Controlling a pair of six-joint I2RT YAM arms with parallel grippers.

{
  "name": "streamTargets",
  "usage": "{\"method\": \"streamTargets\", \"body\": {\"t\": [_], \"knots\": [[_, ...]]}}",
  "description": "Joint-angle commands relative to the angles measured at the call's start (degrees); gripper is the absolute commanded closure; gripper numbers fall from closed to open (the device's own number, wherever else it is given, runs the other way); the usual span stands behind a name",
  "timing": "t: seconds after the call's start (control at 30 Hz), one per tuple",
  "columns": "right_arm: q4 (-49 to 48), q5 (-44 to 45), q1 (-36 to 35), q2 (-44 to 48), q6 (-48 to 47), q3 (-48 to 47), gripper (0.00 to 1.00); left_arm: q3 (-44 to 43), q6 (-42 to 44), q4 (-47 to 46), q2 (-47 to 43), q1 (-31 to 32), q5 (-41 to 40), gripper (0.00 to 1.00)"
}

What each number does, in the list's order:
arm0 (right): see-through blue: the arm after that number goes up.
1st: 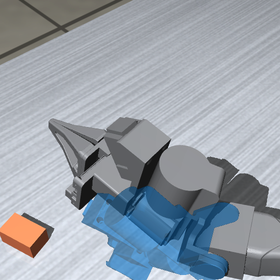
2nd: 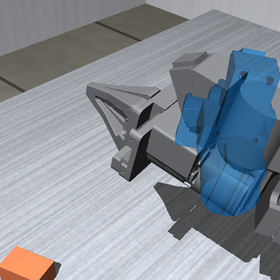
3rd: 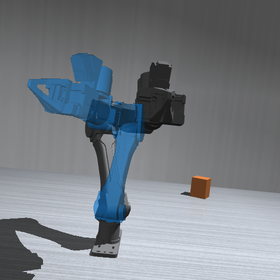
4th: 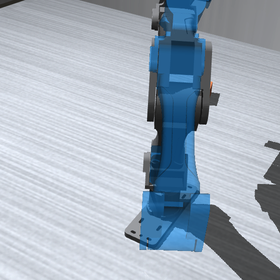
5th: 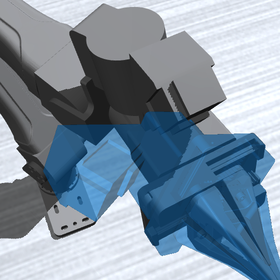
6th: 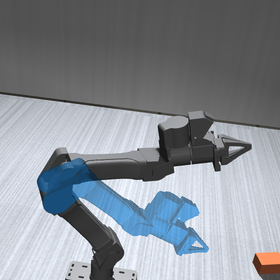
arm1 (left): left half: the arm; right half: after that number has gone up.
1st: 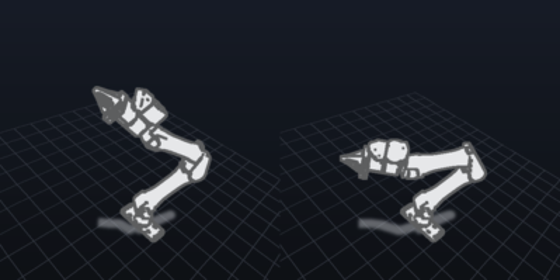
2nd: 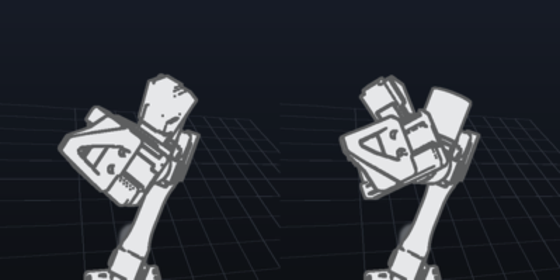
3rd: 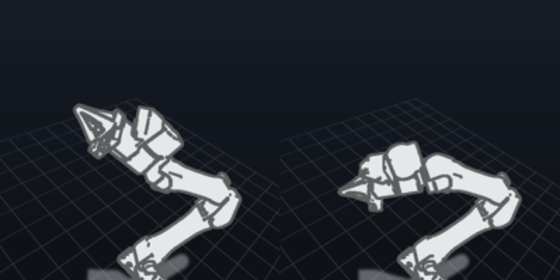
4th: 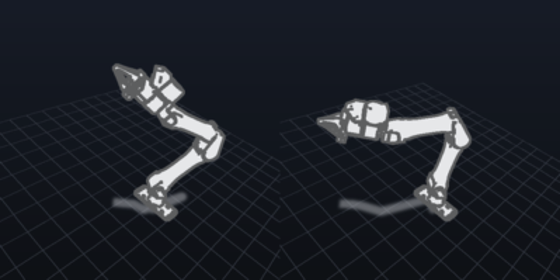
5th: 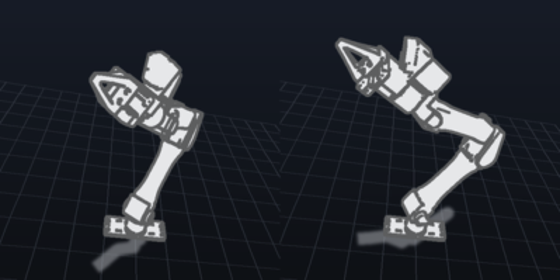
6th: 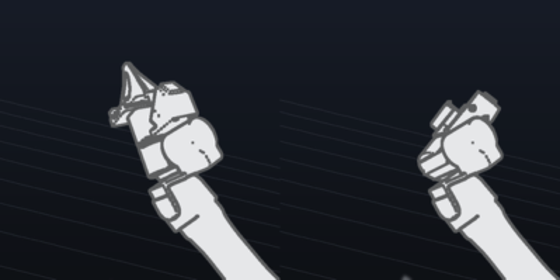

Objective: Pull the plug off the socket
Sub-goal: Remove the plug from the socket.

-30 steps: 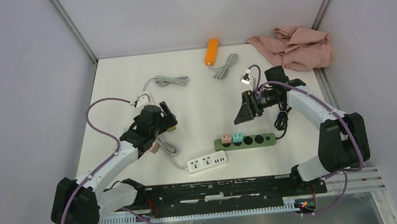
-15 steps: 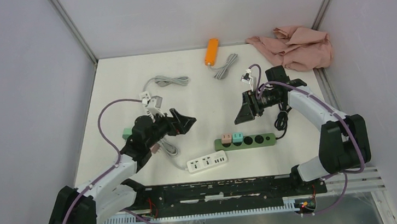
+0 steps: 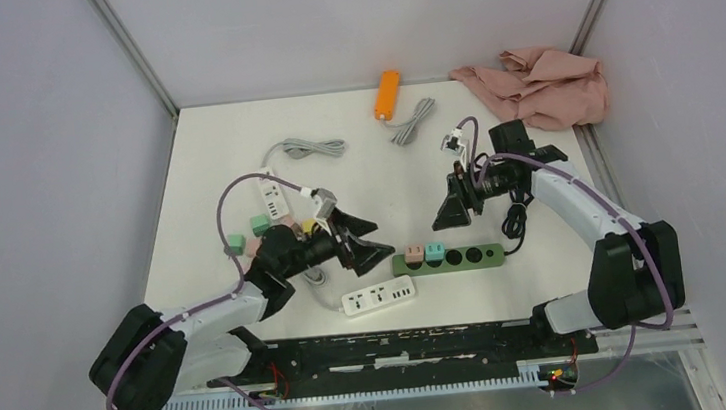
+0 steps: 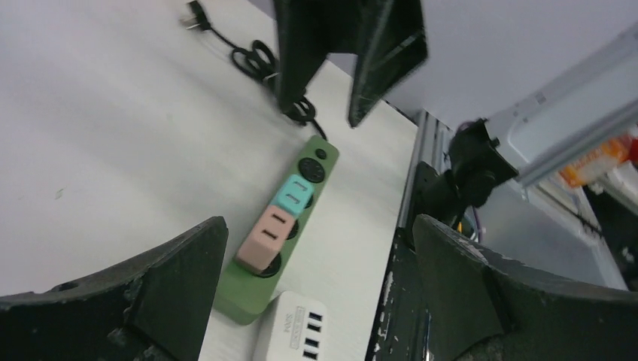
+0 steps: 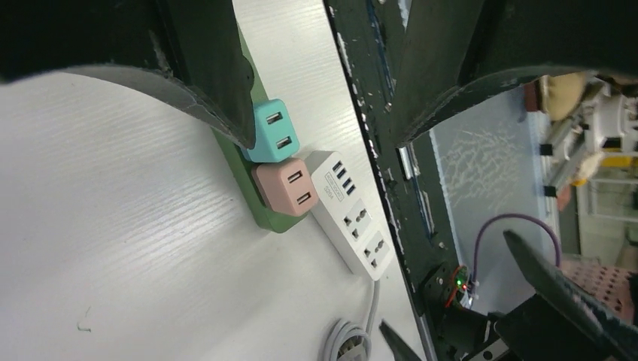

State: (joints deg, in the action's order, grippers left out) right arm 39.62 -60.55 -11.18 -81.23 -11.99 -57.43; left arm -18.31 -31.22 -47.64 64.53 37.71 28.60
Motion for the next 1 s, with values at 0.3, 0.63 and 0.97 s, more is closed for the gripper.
{"method": "streamTargets", "body": {"t": [0.3, 0.63, 0.97], "knots": [[7.29, 1.13, -0.75, 13.17, -48.17, 7.86, 0.2, 1.74, 45.75, -20.05, 17.44, 14.58, -4.73, 0.03], [0.27, 12.58, -9.06, 9.96, -50.82, 11.83, 0.2, -0.95, 43.54, -30.92, 30.73, 14.53, -2.93, 0.12], [-5.67, 17.38, -14.07, 6.31, -46.76, 12.6, 0.24, -3.09, 41.49, -35.06, 37.18, 12.34, -2.94, 0.25]]}}
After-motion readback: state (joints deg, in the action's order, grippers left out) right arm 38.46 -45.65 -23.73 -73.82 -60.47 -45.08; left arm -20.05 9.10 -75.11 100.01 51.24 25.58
